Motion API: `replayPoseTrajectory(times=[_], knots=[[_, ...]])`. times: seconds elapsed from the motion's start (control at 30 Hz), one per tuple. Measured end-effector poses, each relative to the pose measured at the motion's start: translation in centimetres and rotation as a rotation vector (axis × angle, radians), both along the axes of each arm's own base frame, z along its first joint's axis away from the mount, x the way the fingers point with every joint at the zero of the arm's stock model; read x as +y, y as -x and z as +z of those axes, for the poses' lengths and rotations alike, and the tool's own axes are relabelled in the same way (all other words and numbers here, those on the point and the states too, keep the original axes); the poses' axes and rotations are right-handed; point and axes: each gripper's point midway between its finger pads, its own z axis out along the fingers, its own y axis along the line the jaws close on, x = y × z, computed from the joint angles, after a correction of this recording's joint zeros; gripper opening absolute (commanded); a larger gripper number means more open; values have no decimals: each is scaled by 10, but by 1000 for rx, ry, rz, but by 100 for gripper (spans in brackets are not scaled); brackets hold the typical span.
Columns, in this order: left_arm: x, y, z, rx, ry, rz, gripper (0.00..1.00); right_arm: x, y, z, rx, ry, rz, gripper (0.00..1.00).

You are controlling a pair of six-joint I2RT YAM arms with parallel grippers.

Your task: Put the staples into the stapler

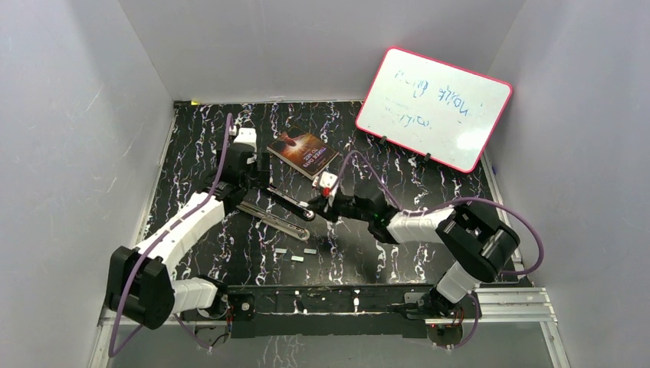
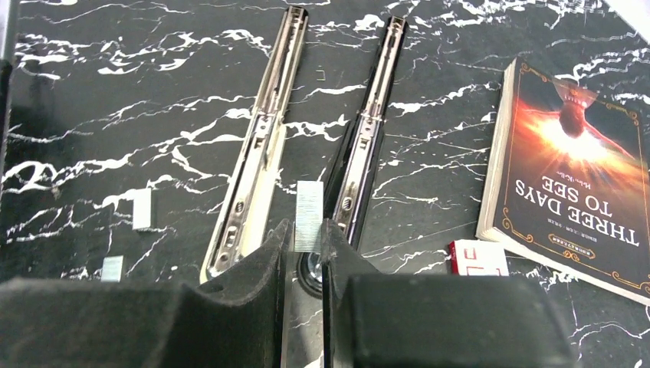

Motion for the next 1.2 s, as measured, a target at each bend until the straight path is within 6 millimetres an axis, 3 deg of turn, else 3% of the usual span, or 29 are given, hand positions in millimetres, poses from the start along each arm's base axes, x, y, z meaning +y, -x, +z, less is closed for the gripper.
replayPoseTrajectory(times=[0.23, 0.53, 0.77, 1.03, 1.2], knots=[[12, 3, -10, 88, -31, 60, 88, 21, -10, 6, 100, 60, -14, 0], [47, 21, -31, 206, -15, 192, 85, 47, 5, -24, 237, 172, 14, 0], [51, 38, -51, 292, -9, 206, 84, 54, 15, -29, 276, 221, -9, 0], [54, 49, -65, 342, -26, 209, 83, 55, 19, -36, 296, 264, -68, 0], [54, 48, -69, 347, -33, 210, 84, 67, 19, -42, 292, 289, -61, 0]])
